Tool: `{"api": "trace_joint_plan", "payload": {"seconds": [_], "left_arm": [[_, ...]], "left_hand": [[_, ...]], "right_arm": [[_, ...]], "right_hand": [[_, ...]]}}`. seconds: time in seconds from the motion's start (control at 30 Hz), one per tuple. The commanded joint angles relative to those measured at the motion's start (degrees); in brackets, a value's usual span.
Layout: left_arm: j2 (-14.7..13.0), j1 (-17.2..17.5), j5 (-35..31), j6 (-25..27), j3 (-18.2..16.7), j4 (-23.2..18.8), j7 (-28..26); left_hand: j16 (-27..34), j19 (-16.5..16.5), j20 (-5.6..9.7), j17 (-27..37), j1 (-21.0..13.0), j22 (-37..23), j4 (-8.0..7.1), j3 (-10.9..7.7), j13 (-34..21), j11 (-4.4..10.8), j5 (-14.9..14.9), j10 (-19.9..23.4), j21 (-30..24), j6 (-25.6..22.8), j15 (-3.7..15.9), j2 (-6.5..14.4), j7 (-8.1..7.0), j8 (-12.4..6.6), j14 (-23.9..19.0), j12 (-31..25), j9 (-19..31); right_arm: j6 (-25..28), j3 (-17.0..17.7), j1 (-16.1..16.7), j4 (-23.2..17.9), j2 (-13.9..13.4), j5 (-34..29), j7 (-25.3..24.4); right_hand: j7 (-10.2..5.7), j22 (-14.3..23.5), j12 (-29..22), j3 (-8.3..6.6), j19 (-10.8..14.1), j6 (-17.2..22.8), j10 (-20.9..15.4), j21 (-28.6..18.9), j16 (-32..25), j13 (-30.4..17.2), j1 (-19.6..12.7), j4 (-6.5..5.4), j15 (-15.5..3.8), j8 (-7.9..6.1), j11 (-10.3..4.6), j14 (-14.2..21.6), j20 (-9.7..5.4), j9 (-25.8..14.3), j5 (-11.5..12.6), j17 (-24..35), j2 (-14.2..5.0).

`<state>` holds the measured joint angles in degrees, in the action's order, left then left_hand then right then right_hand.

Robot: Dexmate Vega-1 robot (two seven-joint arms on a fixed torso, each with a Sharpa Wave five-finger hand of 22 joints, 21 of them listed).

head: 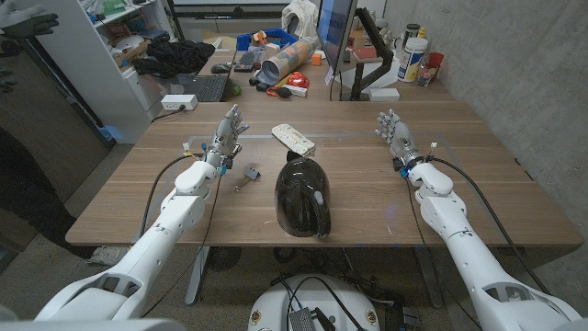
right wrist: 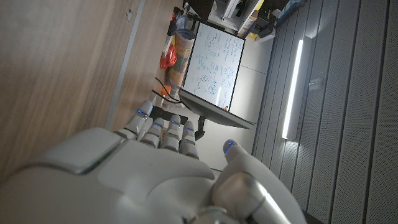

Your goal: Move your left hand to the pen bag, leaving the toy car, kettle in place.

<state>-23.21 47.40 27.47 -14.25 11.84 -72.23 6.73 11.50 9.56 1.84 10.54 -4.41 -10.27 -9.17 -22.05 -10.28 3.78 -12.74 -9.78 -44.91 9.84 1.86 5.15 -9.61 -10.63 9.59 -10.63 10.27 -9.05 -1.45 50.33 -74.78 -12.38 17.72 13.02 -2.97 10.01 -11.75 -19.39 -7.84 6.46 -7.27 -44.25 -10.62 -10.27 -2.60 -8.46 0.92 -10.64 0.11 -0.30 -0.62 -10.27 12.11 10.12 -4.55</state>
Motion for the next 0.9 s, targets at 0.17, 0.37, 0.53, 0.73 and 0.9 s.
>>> {"api": "trace_joint_plan", "payload": {"seconds": [0.17,0.37,0.53,0.73,0.9], "left_arm": [[-0.9,-1.8,-5.3,-1.1,-1.2,0.5,-0.6],[-1.8,-2.7,-7.3,-1.5,-1.3,0.5,-1.2],[-2.5,-3.2,-9.2,-1.7,-1.2,0.3,-2.0],[-3.4,-3.9,-11.0,-1.6,-1.1,0.1,-2.5],[-4.1,-5.0,-12.6,-1.3,-0.7,0.6,-2.7]], "left_hand": [[0.2,5.9,0.55,0.1,-0.1,-0.2,0.14,-0.35,-0.2,-0.01,-0.4,-0.4,0.1,-0.1,0.02,1.7,-0.02,-0.51,3.1,-0.3,0.3],[0.2,5.8,0.49,0.1,-0.2,-0.2,0.18,-0.37,-0.2,-0.04,-0.4,-0.3,0.2,-0.5,-0.07,1.7,0.15,-0.6,3.0,-0.3,0.3],[0.2,5.7,0.46,0.1,-0.2,-0.2,0.21,-0.38,-0.2,-0.18,-0.4,0.1,0.2,-0.7,-0.05,1.7,0.22,-0.67,2.9,-0.4,0.3],[0.2,5.6,0.48,0.1,-0.3,-0.2,0.24,-0.39,-0.2,-0.24,-0.4,0.2,0.3,-1.4,-0.13,1.7,0.33,-0.84,2.9,-0.5,0.3],[0.3,5.5,0.44,0.1,-0.3,-0.2,0.27,-0.41,-0.2,-0.18,-0.4,0.3,0.3,-1.6,-0.1,1.7,0.44,-0.87,2.8,-0.5,0.3]], "right_arm": [[1.1,4.0,0.1,-0.4,3.6,-4.2,2.7],[1.3,4.7,0.3,-0.7,4.1,-5.0,3.3],[1.3,5.2,0.4,-0.9,4.4,-5.5,3.6],[1.4,5.7,0.6,-1.2,4.7,-5.9,3.9],[1.3,6.1,0.7,-1.3,4.8,-6.1,4.2]], "right_hand": [[0.04,0.1,-0.2,-0.43,-0.2,0.5,-0.5,0.3,-0.2,-0.2,0.0,0.01,0.54,-0.26,0.28,-0.1,0.05,-0.2,0.2,0.2,-1.85],[0.03,0.1,-0.2,-0.44,-0.2,0.5,-0.5,0.4,-0.2,-0.2,0.0,0.02,0.57,-0.26,0.25,-0.1,0.04,-0.2,0.2,0.2,-1.87],[0.07,0.1,-0.2,-0.44,-0.1,0.5,-0.6,0.5,-0.2,-0.2,0.0,0.06,0.6,-0.27,0.31,-0.1,0.08,-0.2,0.2,0.2,-1.83],[0.05,0.1,-0.2,-0.43,-0.1,0.5,-0.6,0.6,-0.2,-0.2,0.0,0.07,0.59,-0.26,0.32,-0.1,0.06,-0.2,0.2,0.2,-1.81],[0.0,0.1,-0.2,-0.43,0.0,0.5,-0.7,0.7,-0.2,-0.2,0.0,0.07,0.57,-0.26,0.15,-0.1,0.05,-0.2,0.2,0.2,-1.83]]}}
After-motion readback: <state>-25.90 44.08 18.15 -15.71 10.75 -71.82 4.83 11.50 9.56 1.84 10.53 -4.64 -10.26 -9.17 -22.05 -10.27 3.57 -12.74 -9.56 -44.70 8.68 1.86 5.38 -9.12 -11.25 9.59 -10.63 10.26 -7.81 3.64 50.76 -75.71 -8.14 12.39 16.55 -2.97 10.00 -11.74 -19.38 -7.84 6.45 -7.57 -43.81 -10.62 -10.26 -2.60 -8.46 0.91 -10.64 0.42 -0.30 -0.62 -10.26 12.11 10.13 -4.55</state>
